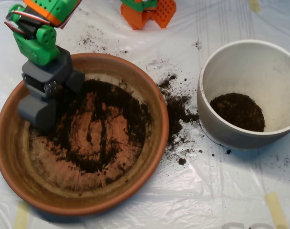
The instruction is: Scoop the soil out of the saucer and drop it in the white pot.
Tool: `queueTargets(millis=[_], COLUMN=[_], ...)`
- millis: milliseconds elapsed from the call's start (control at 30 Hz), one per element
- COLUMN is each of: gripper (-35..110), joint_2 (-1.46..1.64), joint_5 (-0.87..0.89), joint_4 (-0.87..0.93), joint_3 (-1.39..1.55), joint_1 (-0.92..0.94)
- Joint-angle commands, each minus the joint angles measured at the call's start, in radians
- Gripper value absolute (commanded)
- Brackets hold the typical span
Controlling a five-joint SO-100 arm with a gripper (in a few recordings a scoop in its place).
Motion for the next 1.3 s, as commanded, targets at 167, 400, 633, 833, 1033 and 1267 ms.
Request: queueTargets(millis=[167, 400, 633, 833, 1033, 1267], gripper=[16, 0, 0, 0, 0, 0], joint_2=[0.057, 0.104, 0.141, 0.229, 0.328, 0.377], joint_5=[0.0, 0.006, -0.002, 0.023, 0.046, 0.049], joint_4=[0.015, 0.031, 0.061, 0.11, 0.192, 0.295], joint_3=[0.026, 0.078, 0.101, 0.089, 0.034, -0.104], joint_1=[-0.077, -0.118, -0.126, -0.19, -0.279, -0.333])
